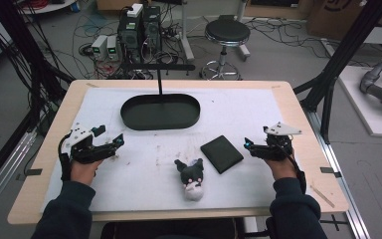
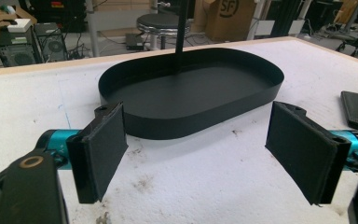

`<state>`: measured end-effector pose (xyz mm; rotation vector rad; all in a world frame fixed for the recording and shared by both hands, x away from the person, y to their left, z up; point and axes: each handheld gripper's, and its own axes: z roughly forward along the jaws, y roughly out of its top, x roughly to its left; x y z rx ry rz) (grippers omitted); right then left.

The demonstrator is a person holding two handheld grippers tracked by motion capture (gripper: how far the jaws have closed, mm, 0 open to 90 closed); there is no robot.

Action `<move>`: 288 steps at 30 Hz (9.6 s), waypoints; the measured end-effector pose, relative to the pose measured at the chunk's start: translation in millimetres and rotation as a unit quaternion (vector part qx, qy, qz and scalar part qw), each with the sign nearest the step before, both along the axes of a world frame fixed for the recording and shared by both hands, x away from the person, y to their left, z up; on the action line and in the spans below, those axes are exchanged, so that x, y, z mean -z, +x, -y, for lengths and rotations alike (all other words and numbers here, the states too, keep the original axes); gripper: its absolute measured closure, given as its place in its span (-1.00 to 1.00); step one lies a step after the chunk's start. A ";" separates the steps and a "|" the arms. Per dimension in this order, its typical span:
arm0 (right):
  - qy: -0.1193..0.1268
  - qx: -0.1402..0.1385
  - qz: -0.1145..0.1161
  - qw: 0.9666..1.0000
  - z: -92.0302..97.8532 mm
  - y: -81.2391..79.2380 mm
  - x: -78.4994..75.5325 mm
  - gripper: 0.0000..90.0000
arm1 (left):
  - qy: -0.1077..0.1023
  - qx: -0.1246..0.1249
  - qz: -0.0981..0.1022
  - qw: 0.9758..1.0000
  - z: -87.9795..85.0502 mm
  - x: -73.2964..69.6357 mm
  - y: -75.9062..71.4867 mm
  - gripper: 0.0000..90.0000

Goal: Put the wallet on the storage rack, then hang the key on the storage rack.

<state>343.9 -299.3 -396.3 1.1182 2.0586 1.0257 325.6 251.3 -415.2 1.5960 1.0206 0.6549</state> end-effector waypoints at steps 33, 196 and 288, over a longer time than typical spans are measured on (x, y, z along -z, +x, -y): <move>-0.038 -0.078 -0.009 0.996 -64.9 -9.1 12.5 -0.17 | 0.003 0.003 -0.017 1.000 1.3 6.1 3.5 -0.53; 0.011 -0.067 -0.103 0.992 -212.5 178.9 10.9 0.29 | -0.001 0.000 -0.025 1.000 -9.7 11.8 9.5 -0.52; 0.042 -0.353 -0.211 0.911 -142.0 -7.4 25.4 -0.53 | 0.000 0.005 -0.029 1.000 0.4 13.2 12.0 -0.45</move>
